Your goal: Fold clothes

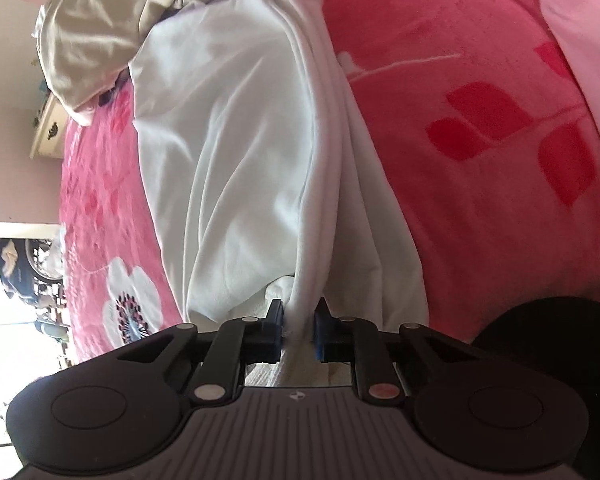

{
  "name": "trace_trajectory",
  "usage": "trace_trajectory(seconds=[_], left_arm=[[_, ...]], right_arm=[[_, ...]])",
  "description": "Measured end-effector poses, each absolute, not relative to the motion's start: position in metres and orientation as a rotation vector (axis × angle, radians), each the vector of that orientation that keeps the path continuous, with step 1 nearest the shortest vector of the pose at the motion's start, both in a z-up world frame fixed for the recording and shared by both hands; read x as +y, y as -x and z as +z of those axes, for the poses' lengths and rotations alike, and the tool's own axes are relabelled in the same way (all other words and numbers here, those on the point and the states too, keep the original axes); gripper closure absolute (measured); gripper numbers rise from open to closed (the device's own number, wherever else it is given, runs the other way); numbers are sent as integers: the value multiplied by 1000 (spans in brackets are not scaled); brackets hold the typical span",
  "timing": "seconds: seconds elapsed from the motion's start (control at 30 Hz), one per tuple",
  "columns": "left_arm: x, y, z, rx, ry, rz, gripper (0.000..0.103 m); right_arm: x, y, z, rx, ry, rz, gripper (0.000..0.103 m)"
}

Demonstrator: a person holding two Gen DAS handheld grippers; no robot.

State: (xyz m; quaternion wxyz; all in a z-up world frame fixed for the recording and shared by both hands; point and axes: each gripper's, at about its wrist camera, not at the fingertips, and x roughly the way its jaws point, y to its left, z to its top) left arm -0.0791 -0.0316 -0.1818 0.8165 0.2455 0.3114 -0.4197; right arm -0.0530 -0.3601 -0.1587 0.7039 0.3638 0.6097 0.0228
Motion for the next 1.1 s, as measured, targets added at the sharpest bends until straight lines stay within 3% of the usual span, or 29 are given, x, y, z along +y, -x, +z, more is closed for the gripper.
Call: trace_trajectory(seconds=[0.2, 0.3, 0.5, 0.83, 1.1], left_arm=[[-25, 79, -180, 675, -518, -893, 90], [-22, 79, -176, 674, -513, -894, 96], [-8, 79, -164, 643, -470, -876, 102], [25, 78, -138, 617, -340, -995, 102], [19, 84, -149, 632, -400, -1054, 102]], right_arm=[[-362, 53, -162, 1353, -827, 49, 87], [-364, 54, -162, 1356, -825, 46, 87], [-362, 54, -163, 1374, -745, 40, 87], [-350, 51, -149, 1453, -573, 117, 87], [-331, 59, -139, 1547, -419, 194, 88]])
